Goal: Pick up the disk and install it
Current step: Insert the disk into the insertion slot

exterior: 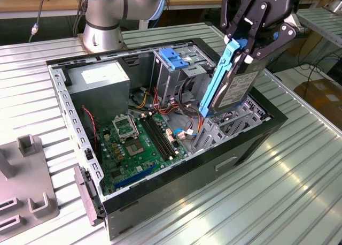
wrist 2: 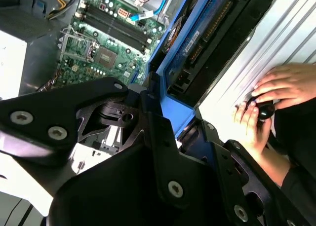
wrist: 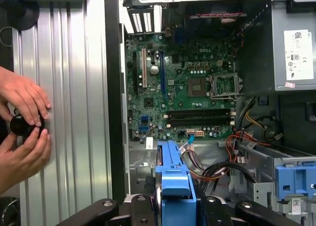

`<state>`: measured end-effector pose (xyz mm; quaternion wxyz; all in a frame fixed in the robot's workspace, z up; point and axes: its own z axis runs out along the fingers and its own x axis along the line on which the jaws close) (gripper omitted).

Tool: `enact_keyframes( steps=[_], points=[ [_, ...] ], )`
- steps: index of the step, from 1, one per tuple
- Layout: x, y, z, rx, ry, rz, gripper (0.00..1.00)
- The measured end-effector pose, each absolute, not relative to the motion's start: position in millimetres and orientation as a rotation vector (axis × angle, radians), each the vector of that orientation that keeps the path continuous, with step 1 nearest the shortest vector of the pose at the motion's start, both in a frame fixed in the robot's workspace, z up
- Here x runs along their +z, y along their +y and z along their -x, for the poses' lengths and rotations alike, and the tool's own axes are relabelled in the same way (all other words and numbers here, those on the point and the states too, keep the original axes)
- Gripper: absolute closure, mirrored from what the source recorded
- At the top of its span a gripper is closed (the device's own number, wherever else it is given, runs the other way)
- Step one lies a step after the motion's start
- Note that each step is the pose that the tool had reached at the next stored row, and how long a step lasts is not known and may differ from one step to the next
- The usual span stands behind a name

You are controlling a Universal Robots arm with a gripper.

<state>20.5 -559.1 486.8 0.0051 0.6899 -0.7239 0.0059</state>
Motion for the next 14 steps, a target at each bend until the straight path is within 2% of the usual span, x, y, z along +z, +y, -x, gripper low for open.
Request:
enact_keyframes(
  steps=[14],
  points=[
    [482.2,-559.8,-47.1,0.018,-2.266,-2.16,0.63]
  ],
)
